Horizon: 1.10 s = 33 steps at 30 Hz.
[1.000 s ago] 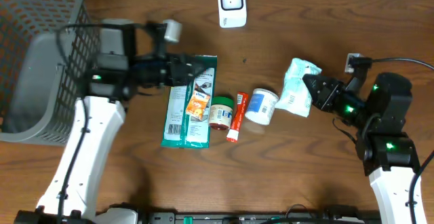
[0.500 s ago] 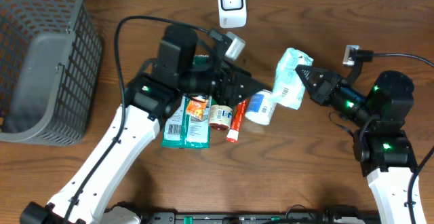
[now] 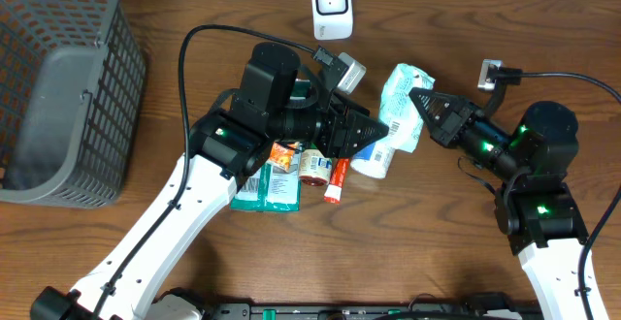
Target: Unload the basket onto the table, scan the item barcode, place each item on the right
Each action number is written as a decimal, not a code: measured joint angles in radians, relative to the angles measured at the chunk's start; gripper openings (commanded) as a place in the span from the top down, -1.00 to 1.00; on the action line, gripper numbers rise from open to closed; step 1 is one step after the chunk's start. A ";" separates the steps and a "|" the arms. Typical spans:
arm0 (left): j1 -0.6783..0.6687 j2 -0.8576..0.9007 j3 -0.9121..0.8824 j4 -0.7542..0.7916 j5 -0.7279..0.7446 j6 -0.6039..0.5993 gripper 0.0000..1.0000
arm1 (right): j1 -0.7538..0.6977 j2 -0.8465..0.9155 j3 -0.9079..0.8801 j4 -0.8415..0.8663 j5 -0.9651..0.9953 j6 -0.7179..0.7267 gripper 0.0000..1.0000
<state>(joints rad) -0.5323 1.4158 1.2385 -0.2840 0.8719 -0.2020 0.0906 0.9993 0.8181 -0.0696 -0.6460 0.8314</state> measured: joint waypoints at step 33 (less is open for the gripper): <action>-0.055 0.000 0.000 0.016 -0.057 0.014 0.54 | 0.122 0.000 0.000 0.053 0.110 0.024 0.91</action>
<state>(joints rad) -0.5877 1.4162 1.2385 -0.2680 0.8150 -0.1875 0.2127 0.9993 0.8181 -0.0166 -0.5362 0.8558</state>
